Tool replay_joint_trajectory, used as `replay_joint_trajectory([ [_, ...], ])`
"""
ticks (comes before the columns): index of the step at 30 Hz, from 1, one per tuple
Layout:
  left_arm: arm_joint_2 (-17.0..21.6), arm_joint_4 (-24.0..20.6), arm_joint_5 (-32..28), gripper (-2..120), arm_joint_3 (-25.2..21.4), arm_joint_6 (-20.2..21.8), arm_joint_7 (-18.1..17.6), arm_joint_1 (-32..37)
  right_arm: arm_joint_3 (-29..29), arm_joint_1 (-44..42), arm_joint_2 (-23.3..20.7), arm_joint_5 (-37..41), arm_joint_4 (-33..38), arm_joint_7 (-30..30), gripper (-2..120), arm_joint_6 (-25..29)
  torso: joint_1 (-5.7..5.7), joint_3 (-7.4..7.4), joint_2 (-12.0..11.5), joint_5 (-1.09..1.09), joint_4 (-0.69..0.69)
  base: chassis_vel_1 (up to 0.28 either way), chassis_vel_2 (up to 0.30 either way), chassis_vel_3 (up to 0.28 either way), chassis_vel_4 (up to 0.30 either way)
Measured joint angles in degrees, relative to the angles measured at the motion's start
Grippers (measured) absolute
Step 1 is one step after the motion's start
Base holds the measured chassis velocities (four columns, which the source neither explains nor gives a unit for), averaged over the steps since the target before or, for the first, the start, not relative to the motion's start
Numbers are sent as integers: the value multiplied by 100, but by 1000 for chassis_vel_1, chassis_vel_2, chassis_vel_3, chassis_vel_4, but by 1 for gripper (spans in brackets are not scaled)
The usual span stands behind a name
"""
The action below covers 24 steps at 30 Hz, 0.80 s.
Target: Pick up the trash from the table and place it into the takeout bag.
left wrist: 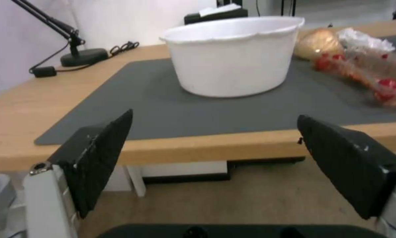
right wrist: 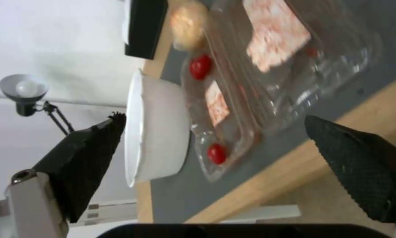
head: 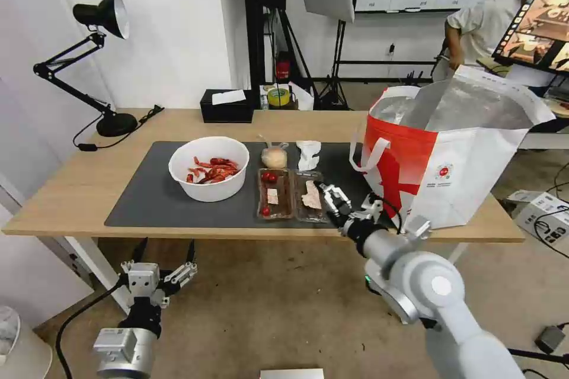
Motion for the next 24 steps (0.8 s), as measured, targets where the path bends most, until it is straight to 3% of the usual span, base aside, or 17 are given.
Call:
replay_joint_trajectory([
  [10, -3, 120, -14, 100, -16, 21, -11, 9, -67, -129, 565, -214, -405, -260, 100, 73, 0, 0, 0, 0, 0, 0, 0, 0, 0],
  [16, 106, 131, -137, 100, -69, 12, -21, 39, -116, -198, 1179, -557, -544, -362, 100, 149, 0, 0, 0, 0, 0, 0, 0, 0, 0],
  [24, 227, 142, -225, 100, -146, -18, -109, 121, -40, -266, 1454, -721, -649, -326, 100, 208, 0, 0, 0, 1, 0, 0, 0, 0, 0],
])
